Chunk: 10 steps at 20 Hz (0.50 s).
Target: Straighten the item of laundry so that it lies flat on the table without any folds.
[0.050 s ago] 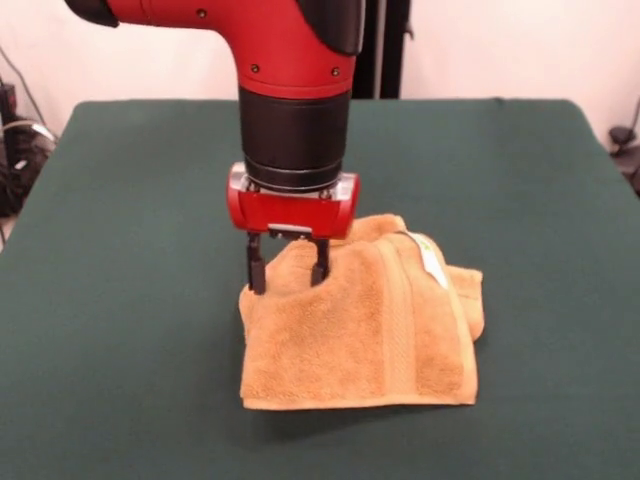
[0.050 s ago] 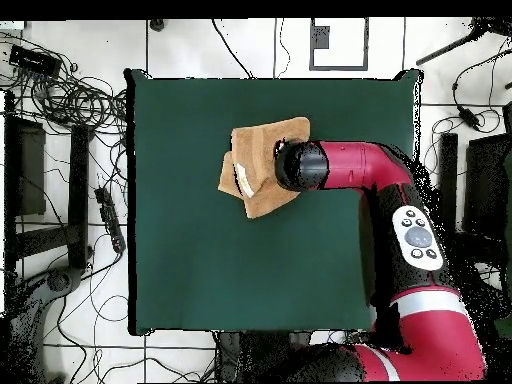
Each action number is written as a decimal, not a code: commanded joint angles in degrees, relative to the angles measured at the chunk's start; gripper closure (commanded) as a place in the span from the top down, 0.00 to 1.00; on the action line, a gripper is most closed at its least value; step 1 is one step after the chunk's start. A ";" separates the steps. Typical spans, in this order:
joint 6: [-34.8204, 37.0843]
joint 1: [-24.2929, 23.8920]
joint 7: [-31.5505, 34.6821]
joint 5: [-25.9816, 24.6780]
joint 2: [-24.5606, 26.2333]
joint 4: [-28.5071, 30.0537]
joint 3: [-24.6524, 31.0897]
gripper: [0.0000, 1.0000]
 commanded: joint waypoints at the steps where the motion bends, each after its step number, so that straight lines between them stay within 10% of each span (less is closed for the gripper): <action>1: 0.40 2.76 16.55 8.46 1.05 0.56 0.35 1.00; 10: -5.70 17.36 21.48 -0.50 18.47 -17.76 -19.01 1.00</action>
